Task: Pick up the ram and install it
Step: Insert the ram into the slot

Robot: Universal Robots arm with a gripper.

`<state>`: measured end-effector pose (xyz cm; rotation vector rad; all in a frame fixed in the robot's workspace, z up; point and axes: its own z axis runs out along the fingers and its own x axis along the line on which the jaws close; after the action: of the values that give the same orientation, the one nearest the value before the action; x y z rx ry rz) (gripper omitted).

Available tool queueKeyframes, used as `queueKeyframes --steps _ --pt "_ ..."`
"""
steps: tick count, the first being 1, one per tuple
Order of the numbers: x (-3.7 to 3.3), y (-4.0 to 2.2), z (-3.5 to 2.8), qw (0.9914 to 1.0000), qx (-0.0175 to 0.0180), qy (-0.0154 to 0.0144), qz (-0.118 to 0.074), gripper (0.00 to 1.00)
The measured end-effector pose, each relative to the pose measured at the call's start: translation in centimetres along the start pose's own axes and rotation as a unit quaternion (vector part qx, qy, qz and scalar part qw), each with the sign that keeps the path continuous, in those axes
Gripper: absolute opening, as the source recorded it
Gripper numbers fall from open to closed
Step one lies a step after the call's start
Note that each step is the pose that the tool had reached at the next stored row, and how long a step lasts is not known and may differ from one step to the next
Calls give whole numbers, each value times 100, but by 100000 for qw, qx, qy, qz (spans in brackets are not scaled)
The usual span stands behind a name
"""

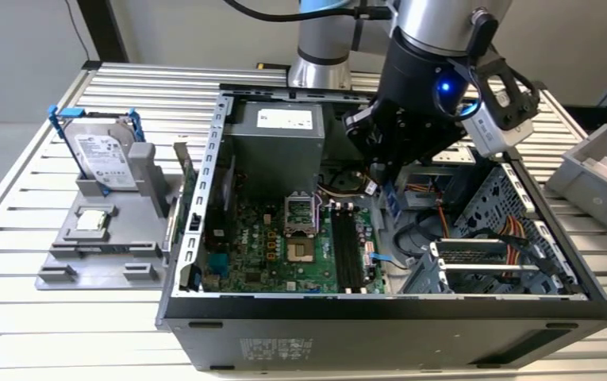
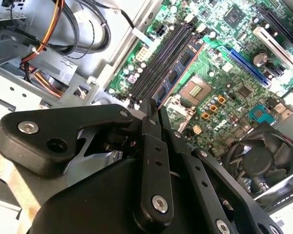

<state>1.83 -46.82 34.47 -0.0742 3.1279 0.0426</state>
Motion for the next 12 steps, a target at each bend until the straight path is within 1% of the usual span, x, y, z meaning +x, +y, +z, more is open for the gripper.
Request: queueKeyframes --steps 12 --pt "6 0 31 100000 1 0 113 0"
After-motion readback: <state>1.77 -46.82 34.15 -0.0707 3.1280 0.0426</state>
